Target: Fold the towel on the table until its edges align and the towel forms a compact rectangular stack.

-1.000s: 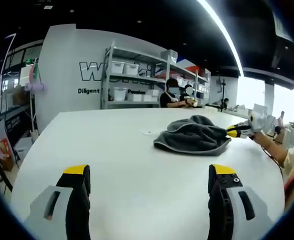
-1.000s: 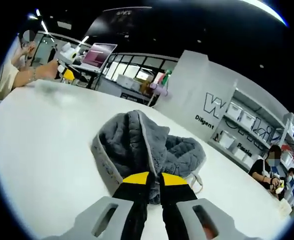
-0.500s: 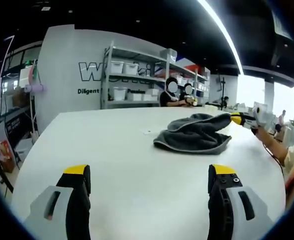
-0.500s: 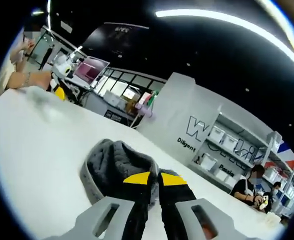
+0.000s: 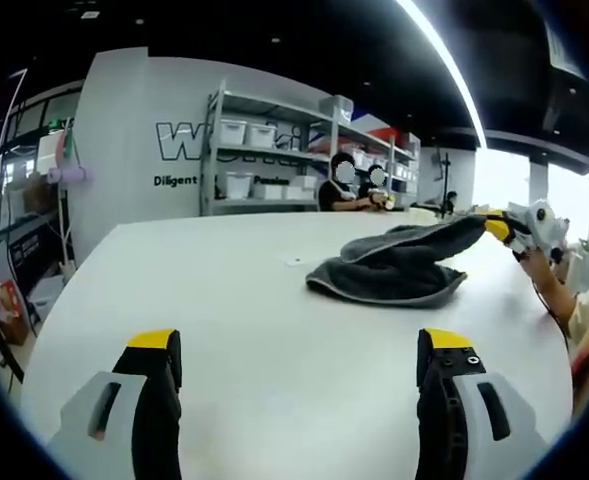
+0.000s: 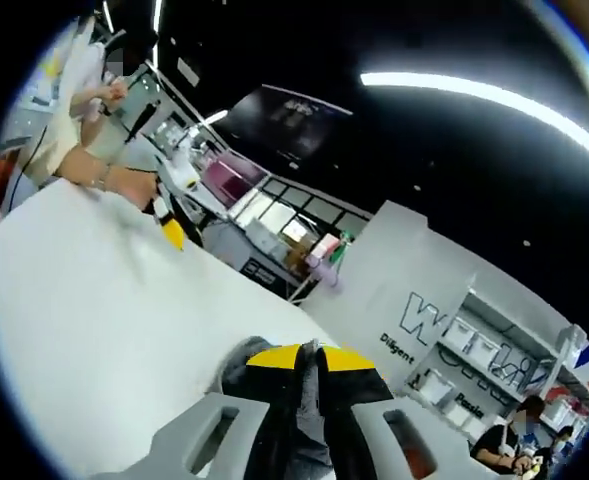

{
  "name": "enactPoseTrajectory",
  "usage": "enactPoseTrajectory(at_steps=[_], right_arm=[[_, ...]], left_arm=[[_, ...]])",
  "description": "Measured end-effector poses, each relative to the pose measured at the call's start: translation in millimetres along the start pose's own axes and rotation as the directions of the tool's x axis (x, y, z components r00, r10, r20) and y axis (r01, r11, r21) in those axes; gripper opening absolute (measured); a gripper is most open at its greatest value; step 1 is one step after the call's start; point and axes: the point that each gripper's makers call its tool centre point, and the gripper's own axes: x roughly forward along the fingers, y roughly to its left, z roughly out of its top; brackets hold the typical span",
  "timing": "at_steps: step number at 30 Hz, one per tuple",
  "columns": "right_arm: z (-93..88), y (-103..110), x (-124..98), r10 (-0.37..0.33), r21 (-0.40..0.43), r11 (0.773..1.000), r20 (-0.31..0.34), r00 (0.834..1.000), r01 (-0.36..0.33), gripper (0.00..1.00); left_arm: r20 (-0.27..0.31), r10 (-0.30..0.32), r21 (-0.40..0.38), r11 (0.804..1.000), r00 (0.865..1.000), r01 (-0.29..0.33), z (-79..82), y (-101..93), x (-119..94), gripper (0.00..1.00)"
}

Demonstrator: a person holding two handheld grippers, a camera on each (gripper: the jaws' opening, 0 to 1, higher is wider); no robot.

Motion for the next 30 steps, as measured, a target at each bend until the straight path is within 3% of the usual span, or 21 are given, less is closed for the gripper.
enactPoseTrajectory(at_steps=[5,8,14,17,20,23,30], right_arm=[[15.9,45.4,8.0,0.182,0.042,0.982,0.039,0.982,-0.184,0.02],[17.3,67.7,15.1,0.242,0.026,0.970,0.034,0.970,-0.243,0.02],[4.7,127.6,24.1,0.420,0.038,0.907,-0.001,0.907,-0.420,0.00],[10.6,154.1,17.2,0.511,0.101,0.853,0.040,0.858,-0.513,0.00],[3.3,163.1,18.0,0.526,0.061,0.849,-0.008,0.851,-0.524,0.00],[1.0,166.8,17.6,0.539,0.075,0.840,-0.009,0.842,-0.537,0.00],[6.2,159.9,16.4,0.523,0.094,0.848,0.014,0.852,-0.522,0.00]], left_arm=[[-0.005,0.005,0.000,1.000,1.000,-0.005,-0.6,1.8,0.6,0.96],[-0.012,0.006,-0.001,1.000,1.000,-0.006,-1.5,2.4,2.1,0.96],[-0.014,0.006,-0.001,1.000,1.000,-0.006,0.4,3.8,3.2,0.96],[-0.010,0.007,0.000,1.000,1.000,-0.007,2.8,5.1,2.3,0.96],[-0.005,0.008,0.000,1.000,1.000,-0.008,5.0,7.8,1.5,0.96],[-0.005,0.007,-0.001,1.000,1.000,-0.007,4.7,7.0,1.2,0.96],[-0.007,0.006,0.000,1.000,1.000,-0.006,3.3,7.2,1.9,0.96]])
